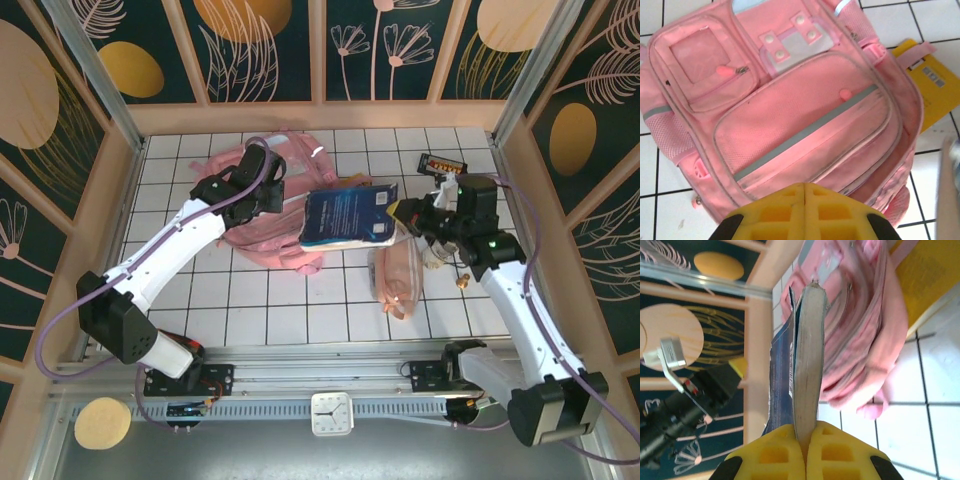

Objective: Pack books, pencil case, and school supplies into a backpack

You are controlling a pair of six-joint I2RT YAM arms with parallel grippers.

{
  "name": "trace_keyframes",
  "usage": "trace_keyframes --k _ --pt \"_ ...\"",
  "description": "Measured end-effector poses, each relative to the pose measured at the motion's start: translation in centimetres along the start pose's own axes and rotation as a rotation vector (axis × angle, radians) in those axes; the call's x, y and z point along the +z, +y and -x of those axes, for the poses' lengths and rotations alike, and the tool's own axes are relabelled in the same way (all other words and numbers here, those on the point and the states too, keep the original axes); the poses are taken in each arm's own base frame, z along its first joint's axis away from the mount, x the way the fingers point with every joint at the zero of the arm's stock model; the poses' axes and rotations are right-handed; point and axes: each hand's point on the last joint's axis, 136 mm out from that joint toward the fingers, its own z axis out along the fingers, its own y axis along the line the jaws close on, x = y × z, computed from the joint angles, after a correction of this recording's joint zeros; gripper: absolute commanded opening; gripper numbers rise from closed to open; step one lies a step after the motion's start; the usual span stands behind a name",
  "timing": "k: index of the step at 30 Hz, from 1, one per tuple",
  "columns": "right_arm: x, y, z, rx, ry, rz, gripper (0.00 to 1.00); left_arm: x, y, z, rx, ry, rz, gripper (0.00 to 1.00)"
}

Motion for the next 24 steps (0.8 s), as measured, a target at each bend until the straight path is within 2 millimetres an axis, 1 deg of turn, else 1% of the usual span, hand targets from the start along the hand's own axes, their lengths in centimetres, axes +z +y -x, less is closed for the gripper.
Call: trace_keyframes --k 3,4,5,6,7,8,9,10,13,14,16,20,24 --pt "0.3 -0.4 -2.2 0.029 0.048 0.006 0.0 -0.1 -0.5 0.3 -0.015 -0.007 -0.024 0.0" --pt "0.3 -0.8 -2.6 0.038 0.054 0.001 0.0 -0.1 -0.7 0.3 -0.016 -0.007 -0.034 0.0" --pt "0.3 -1.2 -2.8 0.049 0.058 -0.007 0.0 0.0 -1.1 0.2 -0.014 -0.007 -0.049 0.05" --pt "0.2 -1.6 -2.8 0.059 0.058 -0.02 0.0 0.1 -1.4 0.1 -0.01 -0.008 -0.057 0.33" --pt "0.0 -2.0 -2.7 0.064 0.054 -0.029 0.0 0.2 -1.6 -0.2 0.004 -0.005 -0.061 0.44" --pt "-0.3 -2.5 -2.3 0.07 0.046 -0.042 0.0 0.5 -2.0 -0.9 0.022 0.005 -0.065 0.5" --pt "-0.7 -3.1 -1.9 0.077 0.03 -0.058 0.0 0.9 -2.4 -1.9 0.048 0.022 -0.069 0.56" --pt "-1.1 -3.7 -1.5 0.083 0.016 -0.074 0.0 1.2 -2.7 -2.9 0.07 0.04 -0.072 0.58" --pt "-2.6 -5.3 -0.6 0.092 -0.028 -0.111 0.0 2.4 -3.4 -6.4 0.159 0.121 -0.091 0.6" --pt "-3.0 -5.8 -0.5 0.091 -0.041 -0.118 0.0 2.8 -3.6 -7.4 0.184 0.148 -0.096 0.6" --pt "-3.5 -6.9 -1.0 0.094 -0.046 -0.126 0.0 3.8 -3.8 -8.7 0.222 0.185 -0.095 0.61" --pt "-3.6 -8.5 -2.6 0.123 -0.012 -0.142 0.0 5.3 -3.8 -9.7 0.27 0.22 -0.081 0.63" --pt "-3.5 -8.9 -3.1 0.13 0.006 -0.147 0.0 6.6 -4.1 -10.2 0.307 0.242 -0.074 0.64"
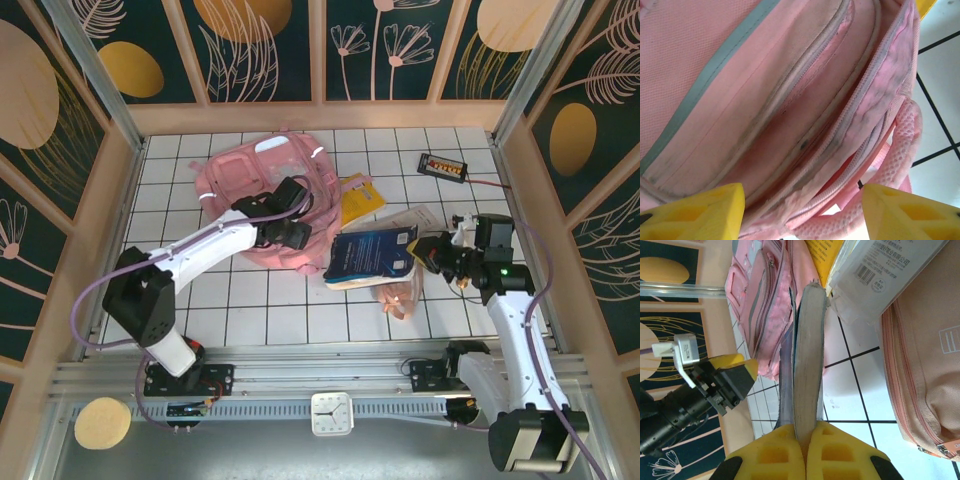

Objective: Pack books, pencil case, and school supplies into a backpack

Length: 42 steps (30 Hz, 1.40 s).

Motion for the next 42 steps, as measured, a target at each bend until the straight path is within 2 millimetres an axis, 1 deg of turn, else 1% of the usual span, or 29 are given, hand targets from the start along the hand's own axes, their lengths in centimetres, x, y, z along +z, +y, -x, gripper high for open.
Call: trace_keyframes --k 3,10,14,16,18,21,24,27,28,30,31,34,37,40,42 --pt "0.0 0.1 0.0 -0.003 0.002 0.003 0.0 1.0 -0.2 0.0 0.028 0.02 0.006 0.64" --pt "0.0 0.1 0.0 -0.002 0.003 0.004 0.0 3.1 -0.2 -0.9 0.088 0.071 0.028 0.64" --pt "0.0 0.1 0.0 -0.002 0.003 0.004 0.0 3.3 0.1 -0.7 0.101 0.071 0.042 0.64" --pt "0.0 0.1 0.0 -0.002 0.003 0.004 0.0 3.3 0.2 -0.2 0.103 0.062 0.047 0.64" --pt "0.0 0.1 0.0 -0.002 0.003 0.004 0.0 3.3 0.4 0.4 0.106 0.054 0.052 0.61" --pt "0.0 0.1 0.0 -0.002 0.003 0.004 0.0 3.6 0.5 0.8 0.119 0.052 0.061 0.53" --pt "0.0 0.1 0.0 -0.002 0.003 0.004 0.0 4.5 0.6 0.5 0.135 0.073 0.068 0.45" --pt "0.0 0.0 0.0 -0.001 0.004 0.003 0.0 5.2 0.5 0.1 0.147 0.092 0.068 0.43" --pt "0.1 0.0 0.0 0.001 0.005 0.002 0.0 5.3 0.5 0.1 0.147 0.093 0.067 0.38" --pt "0.1 -0.1 0.0 0.004 0.007 -0.001 0.0 5.3 0.4 0.2 0.144 0.092 0.06 0.17" --pt "0.2 -0.1 0.0 0.005 0.008 -0.002 0.0 5.3 0.2 0.2 0.144 0.093 0.051 0.0" --pt "0.2 -0.1 0.1 0.003 0.006 0.0 0.0 5.4 0.0 0.2 0.151 0.101 0.04 0.0" --pt "0.2 0.1 0.3 -0.002 0.001 0.008 0.0 4.7 0.1 0.7 0.145 0.101 0.043 0.0" --pt "0.2 0.4 0.5 0.0 -0.006 0.02 0.0 3.3 0.3 2.2 0.131 0.084 0.044 0.0" --pt "0.2 0.8 0.6 -0.003 -0.009 0.03 0.0 1.6 0.7 3.7 0.115 0.052 0.042 0.0"
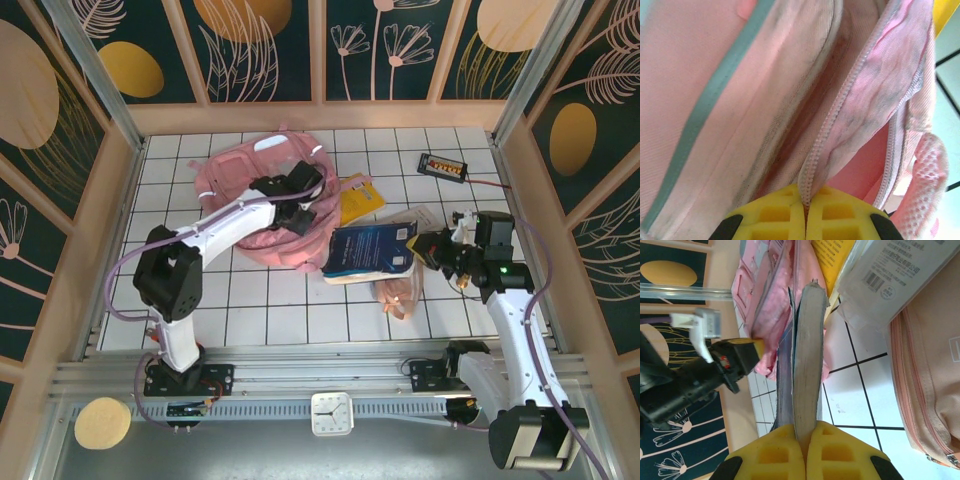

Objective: Pack books, pencil case, and school supplies into a backpack

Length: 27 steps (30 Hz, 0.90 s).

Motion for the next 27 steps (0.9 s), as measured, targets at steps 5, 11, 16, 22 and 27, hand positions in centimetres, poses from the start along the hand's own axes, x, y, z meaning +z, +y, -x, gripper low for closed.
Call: trace_keyframes --k 5,11,16,22,27 --pt "0.2 1.3 0.2 -0.005 0.005 0.034 0.0 -4.4 1.2 3.0 -0.037 -0.099 -0.006 0.0" --pt "1.6 3.9 -0.5 -0.039 0.056 0.092 0.0 -6.3 1.5 3.8 -0.053 -0.139 -0.011 0.0" --pt "3.9 4.8 -0.6 -0.027 0.093 0.109 0.0 -6.5 1.2 3.7 -0.062 -0.133 -0.031 0.0" --pt "8.9 5.2 1.7 -0.001 0.118 0.077 0.0 -6.6 0.7 3.7 -0.074 -0.129 -0.061 0.0" --pt "13.4 6.0 3.1 -0.006 0.119 0.089 0.0 -6.8 0.5 3.7 -0.093 -0.13 -0.077 0.0"
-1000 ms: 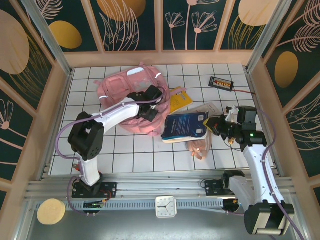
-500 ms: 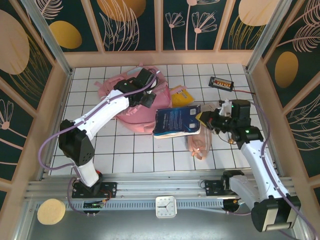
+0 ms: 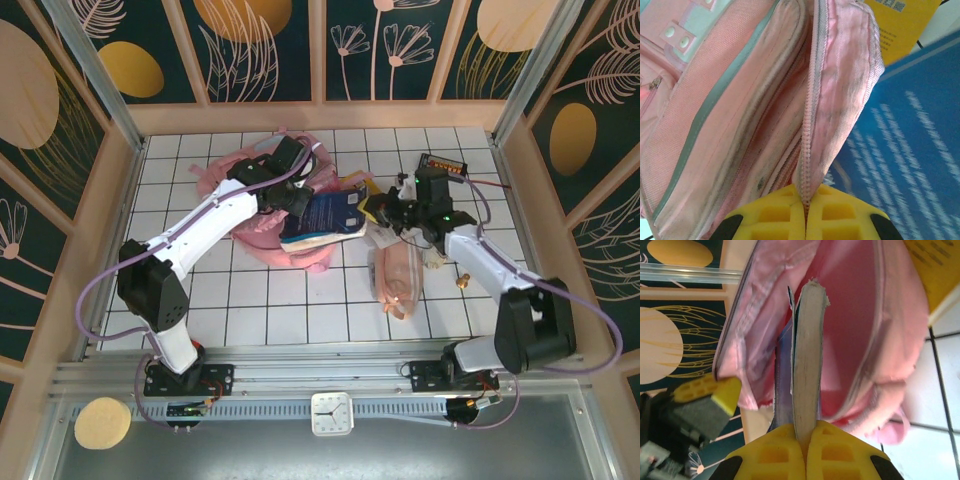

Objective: Pack books, pencil case, and school supplies into a backpack

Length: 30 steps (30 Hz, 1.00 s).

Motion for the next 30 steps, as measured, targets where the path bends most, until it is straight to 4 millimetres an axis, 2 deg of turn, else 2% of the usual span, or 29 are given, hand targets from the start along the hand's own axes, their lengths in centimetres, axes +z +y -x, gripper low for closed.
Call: trace_keyframes --k 6,9,13,18,21,23,27,30 --pt "5.1 -1.4 2.1 0.05 -0.031 -0.025 0.0 -1.4 -0.4 0.6 -0.034 -0.028 -0.034 0.0" --pt "7.7 -1.1 2.6 0.057 -0.055 -0.02 0.0 -1.8 -0.7 1.0 -0.055 -0.039 -0.053 0.0" --pt "11.1 -0.1 2.4 0.059 -0.096 0.009 0.0 -2.2 -1.0 1.4 -0.074 -0.05 -0.071 0.0" --pt "15.2 0.1 2.0 0.065 -0.13 0.028 0.0 -2.5 -1.1 2.2 -0.094 -0.064 -0.075 0.0" --pt "17.2 -0.1 2.1 0.079 -0.122 0.031 0.36 -2.2 -1.0 1.9 -0.097 -0.047 -0.065 0.0" --pt "17.7 -0.5 1.8 0.08 -0.112 0.02 0.49 -2.0 -0.8 1.7 -0.099 -0.037 -0.052 0.0" --pt "17.5 -1.0 0.9 0.035 -0.071 -0.035 0.57 -1.8 -0.6 1.6 -0.099 -0.037 -0.028 0.0" --pt "16.0 -0.5 -0.1 -0.005 -0.032 -0.078 0.58 -1.5 -0.4 1.3 -0.096 -0.03 -0.009 0.0"
